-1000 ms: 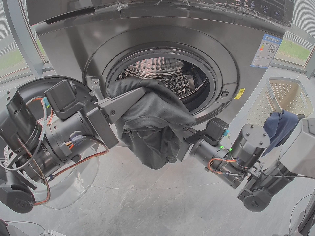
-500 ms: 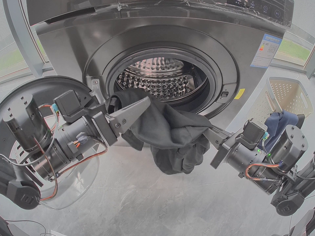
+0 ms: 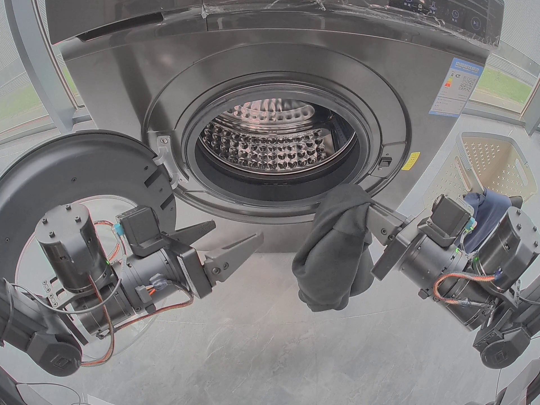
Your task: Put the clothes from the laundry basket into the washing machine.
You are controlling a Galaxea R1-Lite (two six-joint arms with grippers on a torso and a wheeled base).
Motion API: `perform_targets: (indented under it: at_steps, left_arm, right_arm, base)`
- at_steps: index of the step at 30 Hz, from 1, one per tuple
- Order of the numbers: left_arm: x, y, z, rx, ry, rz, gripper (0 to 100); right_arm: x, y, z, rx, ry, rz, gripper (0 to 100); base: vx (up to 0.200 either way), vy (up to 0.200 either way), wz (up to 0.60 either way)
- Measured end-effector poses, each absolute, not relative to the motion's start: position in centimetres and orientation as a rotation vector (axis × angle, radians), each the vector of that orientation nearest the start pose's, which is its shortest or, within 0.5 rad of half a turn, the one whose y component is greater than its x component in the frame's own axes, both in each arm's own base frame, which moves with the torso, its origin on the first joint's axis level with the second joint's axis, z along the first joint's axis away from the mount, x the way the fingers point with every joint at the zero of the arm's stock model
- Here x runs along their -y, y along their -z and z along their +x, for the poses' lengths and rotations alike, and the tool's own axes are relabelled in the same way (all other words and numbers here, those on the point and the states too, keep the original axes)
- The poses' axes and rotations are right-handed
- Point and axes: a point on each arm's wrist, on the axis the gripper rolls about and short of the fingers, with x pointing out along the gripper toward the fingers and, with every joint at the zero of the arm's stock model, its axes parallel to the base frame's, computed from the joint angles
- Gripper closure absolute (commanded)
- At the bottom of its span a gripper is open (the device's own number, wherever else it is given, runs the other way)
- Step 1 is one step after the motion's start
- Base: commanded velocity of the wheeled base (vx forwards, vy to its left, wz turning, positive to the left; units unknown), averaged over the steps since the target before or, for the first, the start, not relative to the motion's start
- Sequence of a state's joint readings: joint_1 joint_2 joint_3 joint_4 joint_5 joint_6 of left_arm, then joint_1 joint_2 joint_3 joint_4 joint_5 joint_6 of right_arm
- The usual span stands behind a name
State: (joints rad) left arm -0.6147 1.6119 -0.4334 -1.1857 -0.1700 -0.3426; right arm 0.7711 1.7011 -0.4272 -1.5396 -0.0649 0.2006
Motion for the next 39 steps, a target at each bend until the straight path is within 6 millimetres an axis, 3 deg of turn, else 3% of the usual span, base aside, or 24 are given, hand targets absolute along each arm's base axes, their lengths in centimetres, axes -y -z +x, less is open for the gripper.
perform_targets:
  at_steps: [11,17,26,32,39]
  left_arm:
    - [15.3,-14.2,18.6,-0.245,0.837,-0.289,0]
    - [15.7,-12.9,18.6,-0.247,0.849,-0.282,0]
    - [16.8,-10.3,20.4,-0.205,0.837,-0.273,0]
    - [17.6,-7.6,22.1,-0.252,0.806,-0.229,0]
    - [17.9,-6.1,24.3,-0.26,0.753,-0.222,0]
  right_arm:
    - [-20.0,-19.8,21.6,0.255,-0.627,0.347,100]
    - [-21.4,-20.2,23.1,0.281,-0.612,0.362,100]
    - [-22.3,-20.5,23.8,0.296,-0.616,0.374,100]
    - [-22.3,-20.8,23.5,0.303,-0.621,0.382,100]
    - [-22.0,-21.1,23.0,0.307,-0.626,0.387,100]
  base:
    - [0.0,0.0,0.0]
    - [0.0,0.0,0.0]
    - [0.0,0.0,0.0]
    - [0.0,0.0,0.0]
    - [0.0,0.0,0.0]
